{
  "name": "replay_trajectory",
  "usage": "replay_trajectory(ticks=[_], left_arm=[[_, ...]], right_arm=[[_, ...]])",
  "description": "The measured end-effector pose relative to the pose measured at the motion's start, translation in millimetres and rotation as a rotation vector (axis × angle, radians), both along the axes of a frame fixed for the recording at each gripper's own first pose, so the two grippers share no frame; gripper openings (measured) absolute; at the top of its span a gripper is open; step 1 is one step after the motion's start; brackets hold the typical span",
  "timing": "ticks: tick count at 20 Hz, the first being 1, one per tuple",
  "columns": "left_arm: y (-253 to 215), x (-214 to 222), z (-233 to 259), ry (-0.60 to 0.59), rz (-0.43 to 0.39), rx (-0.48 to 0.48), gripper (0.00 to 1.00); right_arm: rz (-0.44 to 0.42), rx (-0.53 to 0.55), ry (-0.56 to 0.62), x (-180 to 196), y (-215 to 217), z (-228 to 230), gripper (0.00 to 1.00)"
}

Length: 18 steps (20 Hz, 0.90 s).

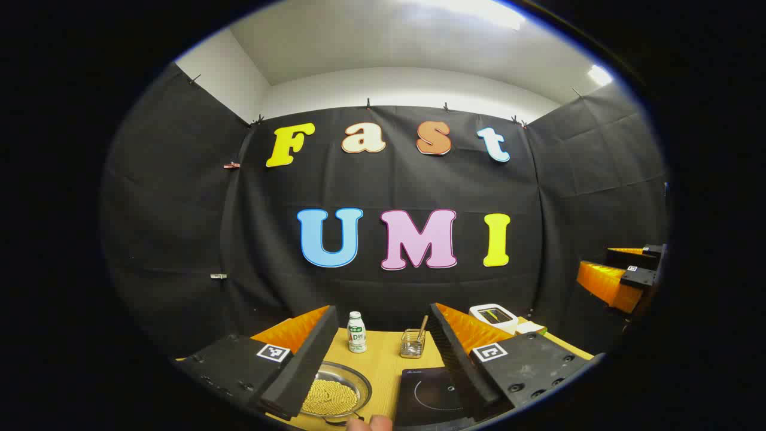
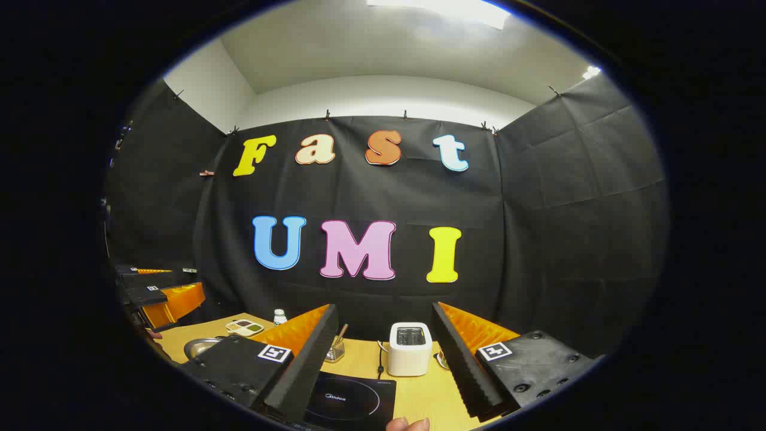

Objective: First push the handle of the pot to place it horizontally, then grasp the pot with both hands and set it on the induction cooktop.

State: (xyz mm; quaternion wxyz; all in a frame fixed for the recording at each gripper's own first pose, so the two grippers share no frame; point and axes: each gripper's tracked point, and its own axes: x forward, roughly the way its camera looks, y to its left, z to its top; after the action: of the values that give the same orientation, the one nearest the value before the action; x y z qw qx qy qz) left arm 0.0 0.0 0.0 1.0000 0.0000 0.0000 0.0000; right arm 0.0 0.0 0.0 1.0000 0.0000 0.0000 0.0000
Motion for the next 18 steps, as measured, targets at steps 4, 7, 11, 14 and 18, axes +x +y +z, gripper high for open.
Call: replay_trajectory(ticks=[4,7,11,14,18], left_arm=[[5.7,-3.2,6.1,-0.011,0.011,0.012,0.95],[8.1,-5.5,8.3,-0.017,0.016,0.018,0.95],[9.2,-8.8,10.0,-0.023,0.02,0.017,0.92],[10.5,-11.1,10.0,-0.026,0.024,0.012,0.92],[16.5,-18.6,2.2,-0.029,0.026,-0.013,0.95]], right_arm=[[-0.003,-0.005,0.01,-2.1,0.4,-2.0,0.98],[0.0,0.002,0.015,-4.2,3.8,-2.9,0.98],[0.007,0.0,0.011,-7.3,6.9,-2.3,0.98],[0.013,-0.001,0.006,-11.2,9.1,-2.2,0.98],[0.022,-0.008,0.006,-14.8,13.2,-11.8,0.98]])
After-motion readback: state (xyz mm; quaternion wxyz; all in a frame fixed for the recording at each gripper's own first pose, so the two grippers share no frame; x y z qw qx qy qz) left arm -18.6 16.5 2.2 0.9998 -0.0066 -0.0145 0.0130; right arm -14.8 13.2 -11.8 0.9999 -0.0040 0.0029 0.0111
